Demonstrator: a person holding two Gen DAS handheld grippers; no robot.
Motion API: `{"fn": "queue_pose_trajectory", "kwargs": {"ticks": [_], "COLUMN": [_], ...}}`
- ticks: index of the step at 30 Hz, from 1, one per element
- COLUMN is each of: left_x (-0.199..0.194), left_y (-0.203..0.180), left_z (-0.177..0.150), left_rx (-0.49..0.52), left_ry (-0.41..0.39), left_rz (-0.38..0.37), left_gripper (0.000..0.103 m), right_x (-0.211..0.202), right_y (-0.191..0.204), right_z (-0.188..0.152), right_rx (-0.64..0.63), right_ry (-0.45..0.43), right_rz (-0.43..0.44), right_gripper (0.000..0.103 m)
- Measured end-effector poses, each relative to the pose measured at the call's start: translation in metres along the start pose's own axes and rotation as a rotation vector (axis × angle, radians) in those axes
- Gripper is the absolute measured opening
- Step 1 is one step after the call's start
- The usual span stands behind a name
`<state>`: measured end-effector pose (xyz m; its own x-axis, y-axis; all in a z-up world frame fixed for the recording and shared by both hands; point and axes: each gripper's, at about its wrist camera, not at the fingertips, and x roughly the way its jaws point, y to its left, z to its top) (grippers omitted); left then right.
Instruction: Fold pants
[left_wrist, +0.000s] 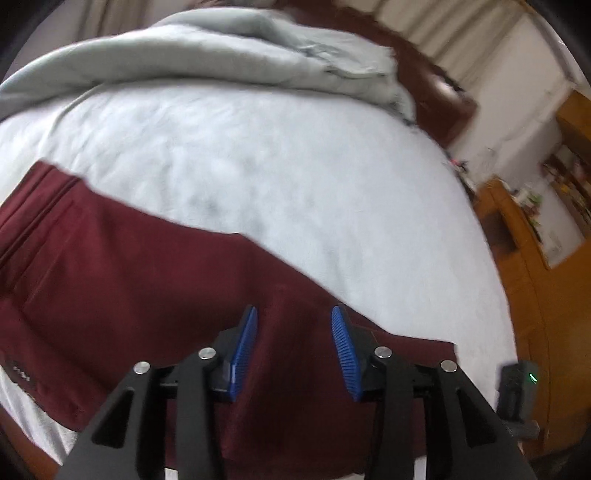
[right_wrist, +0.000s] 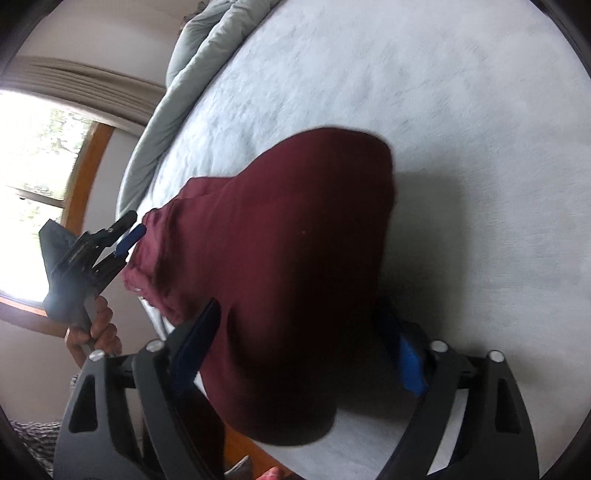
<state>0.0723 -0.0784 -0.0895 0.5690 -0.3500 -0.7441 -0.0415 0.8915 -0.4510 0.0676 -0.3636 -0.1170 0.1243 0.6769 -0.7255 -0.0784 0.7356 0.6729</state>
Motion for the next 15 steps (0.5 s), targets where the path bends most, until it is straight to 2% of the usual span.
{"fn": "queue_pose_trajectory", "kwargs": {"ticks": [2, 4, 5, 7, 9, 10, 12, 14, 15], "left_x": [0.010, 0.026, 0.033, 0.052, 0.052, 0.049, 0.050, 0.048, 0.051], "left_y": [-0.013, -0.017, -0.016, -0.008, -0.008, -0.009, -0.016, -0.024, -0.025], "left_z": [-0.005, -0.013, -0.015, -0.020, -0.021, -0.020, -0.020, -0.024, -0.027], "left_rx": [0.049, 0.093, 0.093, 0.057, 0.048, 0.041, 0.024, 0.069, 0.090], "left_ry": [0.035, 0.084, 0.108, 0.157, 0.148, 0.155, 0.162, 0.147, 0.149], "left_rz": [-0.028, 0.021, 0.034, 0.040, 0.031, 0.012, -0.032, -0.036, -0.024], "left_gripper": [0.044, 0.044, 0.044, 0.040, 0.040, 0.040, 0.040, 0.040, 0.040], "right_x": [0.004, 0.002, -0.001, -0.011, -0.020, -0.030, -0.051, -0.063, -0.062], "right_y": [-0.001, 0.001, 0.000, 0.002, 0.014, 0.026, 0.035, 0.035, 0.034], "right_z": [0.001, -0.001, -0.003, -0.006, -0.009, -0.011, -0.014, -0.019, -0.023], "right_rx": [0.004, 0.002, 0.009, 0.023, -0.029, -0.086, -0.097, -0.083, -0.082], "right_ry": [0.001, -0.006, -0.012, -0.021, -0.037, -0.063, -0.116, -0.148, -0.145], "right_rz": [-0.012, -0.008, 0.005, 0.045, 0.017, -0.028, -0.005, 0.025, 0.008], "right_gripper": [0.053, 0.040, 0.028, 0.021, 0.019, 0.018, 0.018, 0.018, 0.018]}}
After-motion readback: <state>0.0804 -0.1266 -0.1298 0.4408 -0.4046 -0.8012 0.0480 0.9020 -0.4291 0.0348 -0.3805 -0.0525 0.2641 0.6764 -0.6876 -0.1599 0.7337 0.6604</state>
